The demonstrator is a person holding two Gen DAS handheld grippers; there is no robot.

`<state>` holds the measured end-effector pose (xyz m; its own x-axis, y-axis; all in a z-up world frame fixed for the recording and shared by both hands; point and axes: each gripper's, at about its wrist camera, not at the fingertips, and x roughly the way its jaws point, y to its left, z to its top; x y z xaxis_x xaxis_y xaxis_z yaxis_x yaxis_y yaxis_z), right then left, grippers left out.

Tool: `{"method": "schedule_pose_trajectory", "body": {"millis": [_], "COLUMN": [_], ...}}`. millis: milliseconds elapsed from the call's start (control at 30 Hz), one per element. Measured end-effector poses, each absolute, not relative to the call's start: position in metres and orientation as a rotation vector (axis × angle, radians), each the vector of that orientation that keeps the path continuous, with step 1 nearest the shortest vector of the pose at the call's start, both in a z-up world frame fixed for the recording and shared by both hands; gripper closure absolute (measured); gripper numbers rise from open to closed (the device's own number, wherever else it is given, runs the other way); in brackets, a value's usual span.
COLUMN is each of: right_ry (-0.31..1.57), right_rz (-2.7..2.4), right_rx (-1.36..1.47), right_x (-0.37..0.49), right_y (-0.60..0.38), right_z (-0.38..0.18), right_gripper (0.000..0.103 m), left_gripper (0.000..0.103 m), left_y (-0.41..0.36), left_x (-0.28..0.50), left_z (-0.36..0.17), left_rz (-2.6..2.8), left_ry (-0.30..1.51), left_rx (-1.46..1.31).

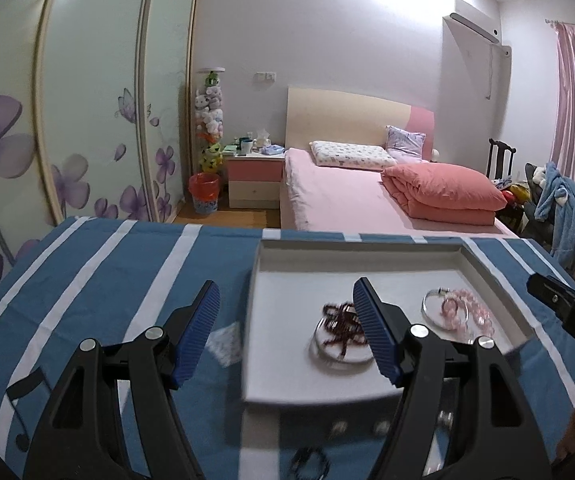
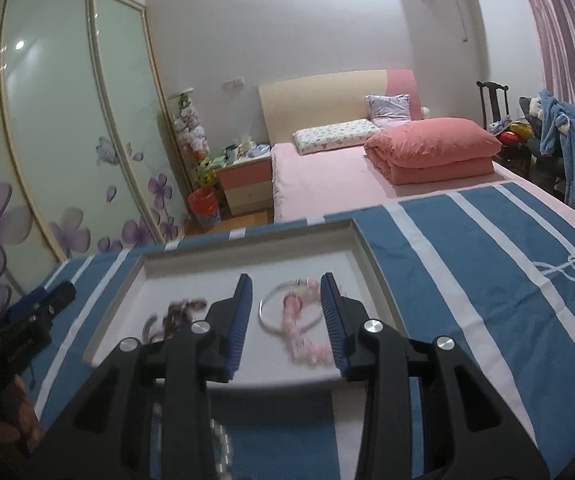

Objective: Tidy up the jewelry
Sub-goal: 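Withdraw both open tools from the tray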

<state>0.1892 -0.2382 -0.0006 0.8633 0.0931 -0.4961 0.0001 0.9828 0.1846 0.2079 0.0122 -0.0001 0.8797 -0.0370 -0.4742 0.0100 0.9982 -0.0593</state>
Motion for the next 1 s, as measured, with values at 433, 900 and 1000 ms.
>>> {"method": "schedule_pose_trajectory", "body": {"millis": [433, 900, 1000], "right_ry": [0.815, 0.886, 0.889], "right_rz": [0.198, 0.143, 0.074], "right_rx": [0.052, -0.123, -0.107], "right_x": [0.110, 0.092, 0.101], "right_y": [-0.198, -0.192, -0.214], "right_z": [-0.061, -0.077, -0.077], "right_gripper": [0.070, 0.096, 0.096], "left_gripper": [0.030, 0.030, 0.030], "left_y": [0.053, 0.039, 0.036], "left_x": [0.158, 0.144, 0.144], "left_z": [-0.026, -0.038, -0.041], "left_rz": [0.032, -0.048, -0.066], "left_ry": [0.591, 0.642, 0.657], "left_rx": [-0.067, -0.021, -0.022]}}
